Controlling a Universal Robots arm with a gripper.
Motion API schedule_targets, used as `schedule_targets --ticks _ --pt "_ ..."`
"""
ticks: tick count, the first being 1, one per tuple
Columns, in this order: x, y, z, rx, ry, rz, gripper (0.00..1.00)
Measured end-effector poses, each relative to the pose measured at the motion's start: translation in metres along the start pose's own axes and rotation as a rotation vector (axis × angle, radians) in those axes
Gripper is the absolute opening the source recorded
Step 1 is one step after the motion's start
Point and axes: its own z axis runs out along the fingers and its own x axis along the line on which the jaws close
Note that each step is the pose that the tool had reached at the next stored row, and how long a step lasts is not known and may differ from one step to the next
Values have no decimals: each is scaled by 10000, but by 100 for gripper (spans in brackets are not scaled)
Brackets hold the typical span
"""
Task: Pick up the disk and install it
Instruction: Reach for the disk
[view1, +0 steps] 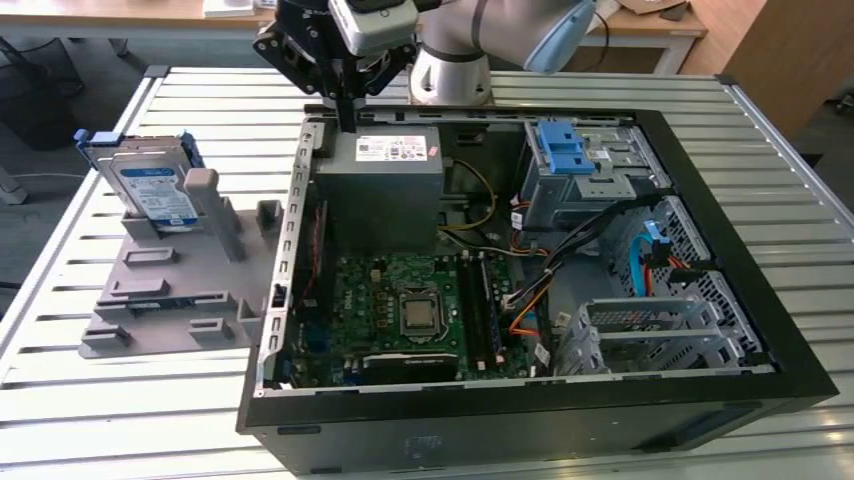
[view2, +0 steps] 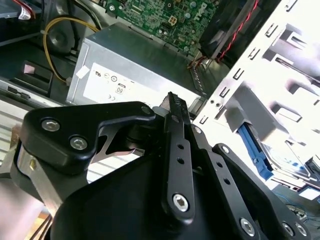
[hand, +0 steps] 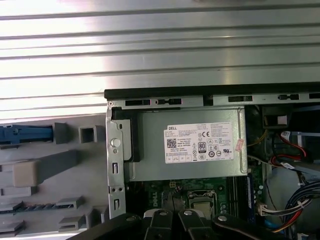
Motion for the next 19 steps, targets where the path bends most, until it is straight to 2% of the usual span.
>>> schedule_targets --ticks 19 --pt "142 -8 -1 1 1 0 11"
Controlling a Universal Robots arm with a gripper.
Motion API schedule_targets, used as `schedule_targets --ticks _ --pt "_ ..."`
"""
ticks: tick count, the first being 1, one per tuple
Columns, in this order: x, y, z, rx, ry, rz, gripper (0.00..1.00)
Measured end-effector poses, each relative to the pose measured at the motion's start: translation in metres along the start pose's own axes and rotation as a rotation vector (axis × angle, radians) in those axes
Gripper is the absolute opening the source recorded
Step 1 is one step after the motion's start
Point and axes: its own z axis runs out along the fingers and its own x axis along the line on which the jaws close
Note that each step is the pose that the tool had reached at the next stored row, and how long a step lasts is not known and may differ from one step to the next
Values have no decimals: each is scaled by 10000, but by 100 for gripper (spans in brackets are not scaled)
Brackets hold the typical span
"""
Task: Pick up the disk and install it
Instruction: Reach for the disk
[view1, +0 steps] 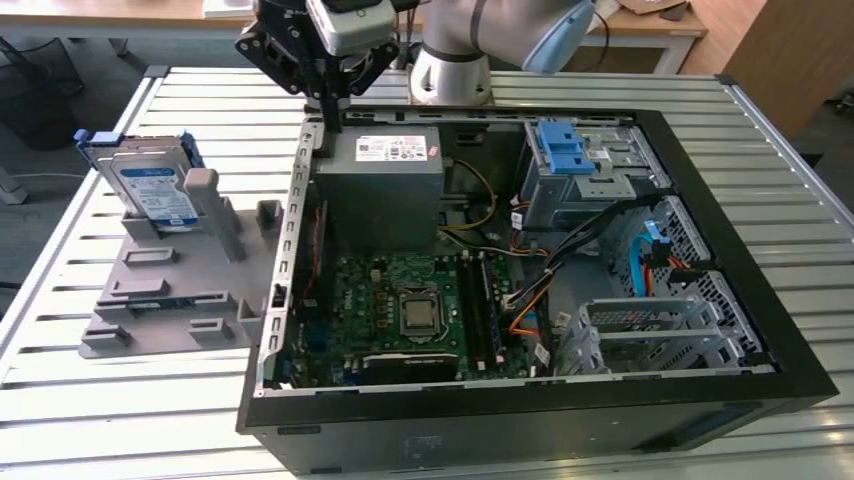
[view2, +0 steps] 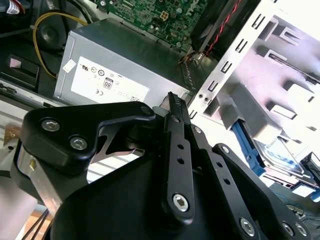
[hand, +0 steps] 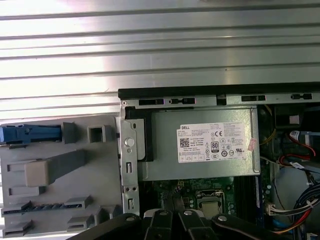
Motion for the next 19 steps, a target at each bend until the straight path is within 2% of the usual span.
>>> schedule_targets --ticks 13,19 --pt "76 -5 0 0 0 1 11" --pt "87 -6 0 0 0 1 11"
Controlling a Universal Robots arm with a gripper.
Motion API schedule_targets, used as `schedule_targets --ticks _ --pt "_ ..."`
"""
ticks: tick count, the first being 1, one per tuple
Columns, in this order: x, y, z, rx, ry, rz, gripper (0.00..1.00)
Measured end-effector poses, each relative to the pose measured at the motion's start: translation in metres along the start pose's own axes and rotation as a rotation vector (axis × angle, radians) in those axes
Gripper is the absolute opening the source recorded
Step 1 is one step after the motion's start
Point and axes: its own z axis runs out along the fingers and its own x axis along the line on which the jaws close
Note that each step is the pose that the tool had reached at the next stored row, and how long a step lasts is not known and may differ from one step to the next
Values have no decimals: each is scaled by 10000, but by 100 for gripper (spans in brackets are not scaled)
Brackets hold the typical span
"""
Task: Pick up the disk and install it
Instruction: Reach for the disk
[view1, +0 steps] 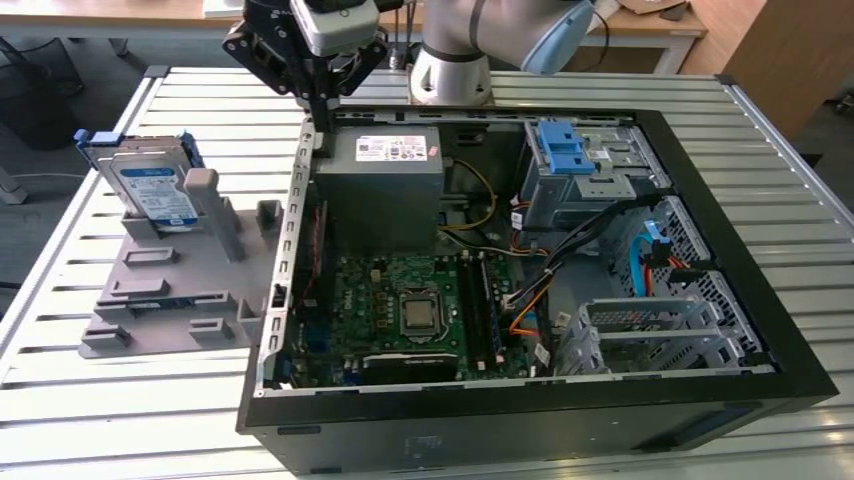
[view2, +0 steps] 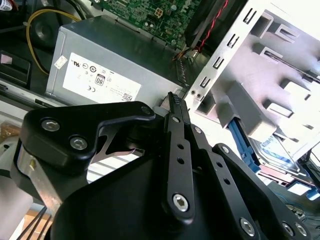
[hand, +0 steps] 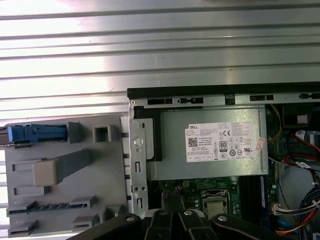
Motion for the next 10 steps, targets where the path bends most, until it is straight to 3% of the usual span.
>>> schedule_targets --ticks 10 --pt "26 -2 -1 0 0 1 11"
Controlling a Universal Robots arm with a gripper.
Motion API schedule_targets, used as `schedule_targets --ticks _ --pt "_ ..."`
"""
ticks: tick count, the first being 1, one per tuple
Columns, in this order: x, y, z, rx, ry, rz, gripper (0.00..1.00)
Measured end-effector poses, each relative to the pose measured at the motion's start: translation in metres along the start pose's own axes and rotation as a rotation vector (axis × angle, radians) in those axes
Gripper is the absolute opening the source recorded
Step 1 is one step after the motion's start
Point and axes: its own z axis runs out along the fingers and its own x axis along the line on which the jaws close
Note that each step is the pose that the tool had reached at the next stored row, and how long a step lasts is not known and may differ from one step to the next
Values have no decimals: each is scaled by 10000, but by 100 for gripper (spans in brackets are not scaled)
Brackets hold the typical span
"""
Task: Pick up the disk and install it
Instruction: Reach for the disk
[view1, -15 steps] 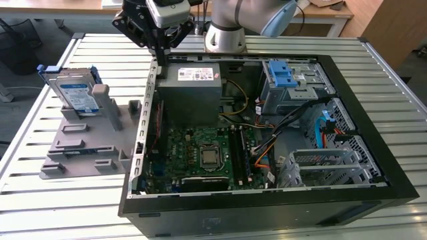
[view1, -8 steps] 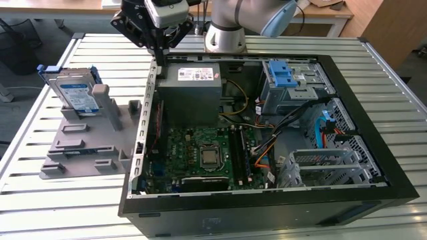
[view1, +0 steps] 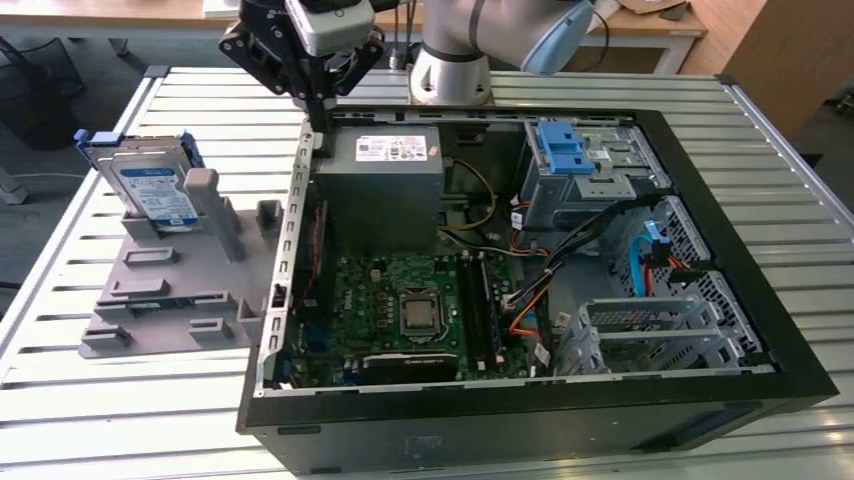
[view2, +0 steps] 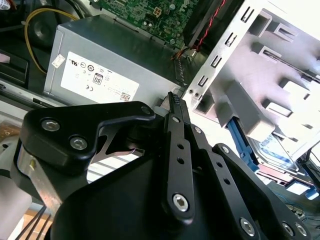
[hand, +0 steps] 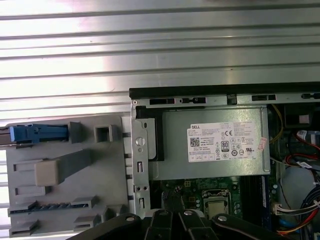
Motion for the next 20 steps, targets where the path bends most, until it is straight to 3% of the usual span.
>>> schedule_targets --ticks 20 --pt "100 -7 -2 0 0 -1 11"
